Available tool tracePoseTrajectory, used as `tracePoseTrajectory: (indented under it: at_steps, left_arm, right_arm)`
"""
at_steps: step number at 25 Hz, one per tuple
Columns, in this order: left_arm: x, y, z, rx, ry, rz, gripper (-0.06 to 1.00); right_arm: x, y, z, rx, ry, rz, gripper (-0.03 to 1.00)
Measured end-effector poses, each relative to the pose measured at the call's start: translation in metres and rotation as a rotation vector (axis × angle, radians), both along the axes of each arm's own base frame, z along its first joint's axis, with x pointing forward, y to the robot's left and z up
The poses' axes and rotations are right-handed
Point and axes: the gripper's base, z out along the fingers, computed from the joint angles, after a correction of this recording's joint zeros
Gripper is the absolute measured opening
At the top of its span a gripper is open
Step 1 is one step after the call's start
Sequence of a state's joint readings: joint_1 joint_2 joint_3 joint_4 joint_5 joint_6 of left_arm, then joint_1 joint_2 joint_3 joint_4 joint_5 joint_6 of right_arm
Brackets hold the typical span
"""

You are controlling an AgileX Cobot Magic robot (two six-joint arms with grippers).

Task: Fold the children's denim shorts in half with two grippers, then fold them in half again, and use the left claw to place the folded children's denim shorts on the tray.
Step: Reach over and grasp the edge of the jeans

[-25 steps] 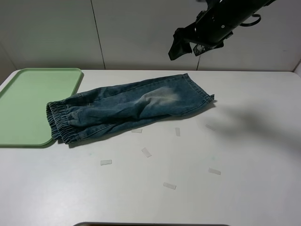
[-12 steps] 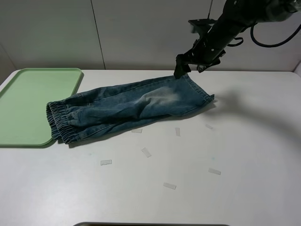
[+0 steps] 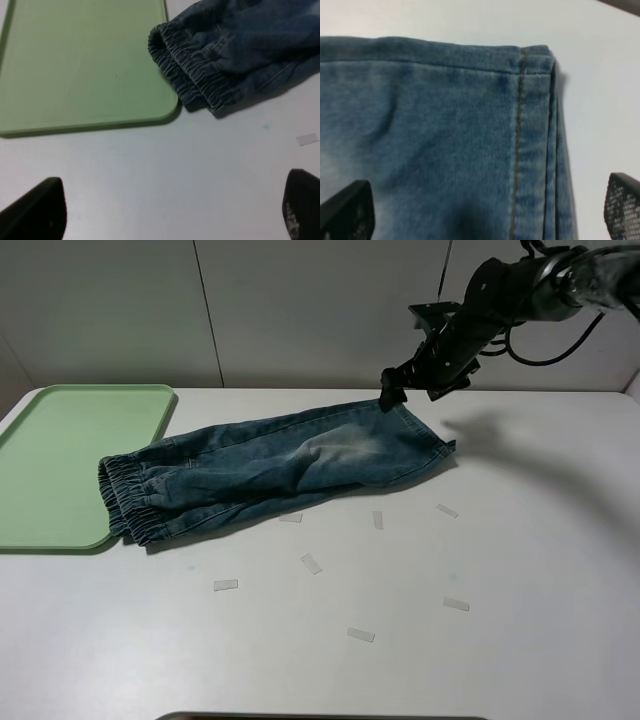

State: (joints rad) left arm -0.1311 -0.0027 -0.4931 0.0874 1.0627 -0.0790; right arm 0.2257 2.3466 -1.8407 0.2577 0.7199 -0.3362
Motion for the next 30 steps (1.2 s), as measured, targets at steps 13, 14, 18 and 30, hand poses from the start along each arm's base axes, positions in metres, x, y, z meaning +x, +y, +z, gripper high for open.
tracePoseTrajectory:
  at_steps: [13, 14, 18, 30]
  left_arm:
    - [0.0, 0.0, 0.0, 0.0, 0.0, 0.0, 0.86]
    - [0.0, 0.0, 0.0, 0.0, 0.0, 0.0, 0.86]
    - [0.0, 0.0, 0.0, 0.0, 0.0, 0.0, 0.86]
    - [0.0, 0.0, 0.0, 0.0, 0.0, 0.0, 0.86]
  right_arm:
    - [0.004, 0.002, -0.026, 0.015, 0.064, -0.01, 0.69]
    - [0.003, 0.002, -0.026, 0.014, 0.07, -0.008, 0.69]
    - [0.0, 0.003, -0.027, 0.032, 0.116, -0.008, 0.69]
    - [-0.011, 0.007, -0.036, 0.065, 0.199, -0.014, 0.69]
